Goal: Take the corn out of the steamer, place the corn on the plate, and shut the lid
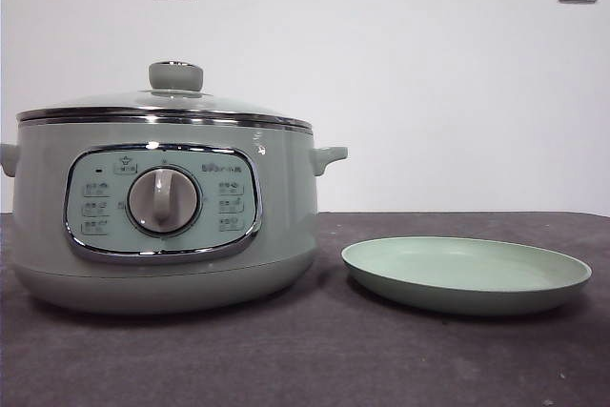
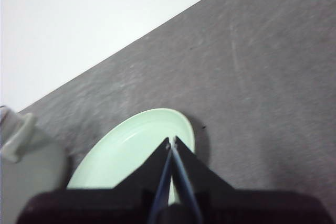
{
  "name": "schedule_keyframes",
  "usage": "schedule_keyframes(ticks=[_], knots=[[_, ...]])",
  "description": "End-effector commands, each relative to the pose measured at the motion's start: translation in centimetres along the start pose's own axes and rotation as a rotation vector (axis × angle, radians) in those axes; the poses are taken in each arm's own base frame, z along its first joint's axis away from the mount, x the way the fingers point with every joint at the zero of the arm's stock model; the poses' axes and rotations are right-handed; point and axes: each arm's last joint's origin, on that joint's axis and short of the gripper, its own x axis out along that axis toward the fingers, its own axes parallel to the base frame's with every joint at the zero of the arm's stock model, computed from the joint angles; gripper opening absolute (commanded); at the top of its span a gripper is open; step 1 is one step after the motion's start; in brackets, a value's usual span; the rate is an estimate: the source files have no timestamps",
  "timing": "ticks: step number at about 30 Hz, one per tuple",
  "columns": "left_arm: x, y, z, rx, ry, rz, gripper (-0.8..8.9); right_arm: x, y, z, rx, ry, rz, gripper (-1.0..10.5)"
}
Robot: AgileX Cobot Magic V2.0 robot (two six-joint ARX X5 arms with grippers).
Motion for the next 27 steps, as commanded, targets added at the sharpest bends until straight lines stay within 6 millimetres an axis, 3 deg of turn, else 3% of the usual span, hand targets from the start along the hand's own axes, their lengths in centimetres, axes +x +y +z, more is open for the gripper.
schedule_keyframes(ticks=[1, 9, 16, 27], knots=[[-0.1, -0.1, 0.2, -0.024, -0.01, 0.001, -0.08, -0.1, 0.1, 0.1, 0.024, 0.022, 0.02, -0.1], [-1.4, -1.6, 3.1, -0.007, -0.043, 0.002, -0.08, -0.7, 1.8, 2.8, 0.015, 0.032, 0.042, -0.1], [-2.1, -3.3, 6.9, 0.071, -0.056, 0.014, -0.08, -0.4, 4.1, 6.6, -0.087, 0.074, 0.09, -0.1], [-0.2, -5.7, 13.5, 0.25, 0.071, 0.018, -0.08, 2.8, 7.8, 11.8, -0.193, 0.308, 0.33, 0.0]])
